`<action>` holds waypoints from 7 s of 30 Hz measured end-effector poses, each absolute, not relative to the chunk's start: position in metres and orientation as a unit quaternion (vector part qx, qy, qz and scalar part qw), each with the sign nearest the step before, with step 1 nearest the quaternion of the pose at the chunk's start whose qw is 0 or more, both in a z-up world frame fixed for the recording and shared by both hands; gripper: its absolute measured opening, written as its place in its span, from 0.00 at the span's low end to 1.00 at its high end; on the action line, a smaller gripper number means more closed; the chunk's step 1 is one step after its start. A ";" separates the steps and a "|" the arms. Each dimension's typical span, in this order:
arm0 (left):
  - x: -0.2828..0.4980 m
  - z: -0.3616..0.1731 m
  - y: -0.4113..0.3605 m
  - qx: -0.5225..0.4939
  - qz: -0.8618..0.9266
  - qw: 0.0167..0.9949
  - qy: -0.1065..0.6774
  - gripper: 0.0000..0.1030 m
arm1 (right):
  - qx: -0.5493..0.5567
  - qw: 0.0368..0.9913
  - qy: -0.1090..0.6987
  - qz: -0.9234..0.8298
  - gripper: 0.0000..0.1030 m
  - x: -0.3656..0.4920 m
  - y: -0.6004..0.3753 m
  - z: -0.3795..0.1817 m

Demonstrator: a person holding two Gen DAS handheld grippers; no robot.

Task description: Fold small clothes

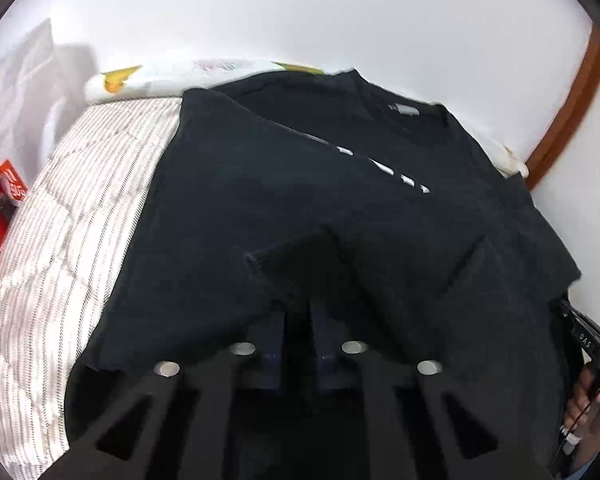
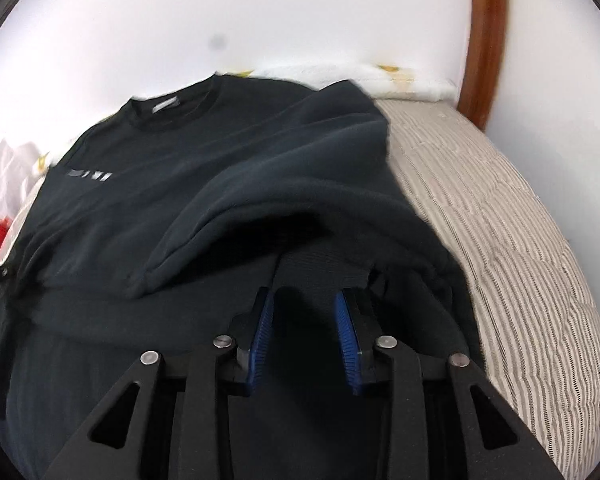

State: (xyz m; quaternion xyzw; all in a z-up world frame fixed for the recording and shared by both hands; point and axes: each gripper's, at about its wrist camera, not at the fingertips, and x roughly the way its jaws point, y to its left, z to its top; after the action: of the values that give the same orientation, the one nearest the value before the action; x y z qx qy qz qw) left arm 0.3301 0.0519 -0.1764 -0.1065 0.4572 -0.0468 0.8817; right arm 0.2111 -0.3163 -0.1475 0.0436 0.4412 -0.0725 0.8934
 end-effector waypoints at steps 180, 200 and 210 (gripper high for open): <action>0.041 -0.187 0.071 -0.103 -0.012 0.886 0.451 0.47 | 0.070 0.887 0.455 -0.025 0.53 -0.040 -0.357 -0.159; 0.011 -0.132 0.107 -0.167 -0.072 0.894 0.409 0.07 | 0.073 0.916 0.394 0.000 0.09 -0.081 -0.360 -0.107; 0.039 -0.094 0.108 -0.152 -0.070 0.918 0.360 0.07 | 0.095 0.936 0.337 0.028 0.09 -0.051 -0.351 -0.056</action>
State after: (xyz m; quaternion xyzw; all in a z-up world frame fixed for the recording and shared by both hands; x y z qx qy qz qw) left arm 0.0393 0.1079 -0.0938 -0.1521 0.3595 -0.0702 0.9180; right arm -0.0509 -0.3515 -0.0559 0.0951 0.3371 0.0277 0.9363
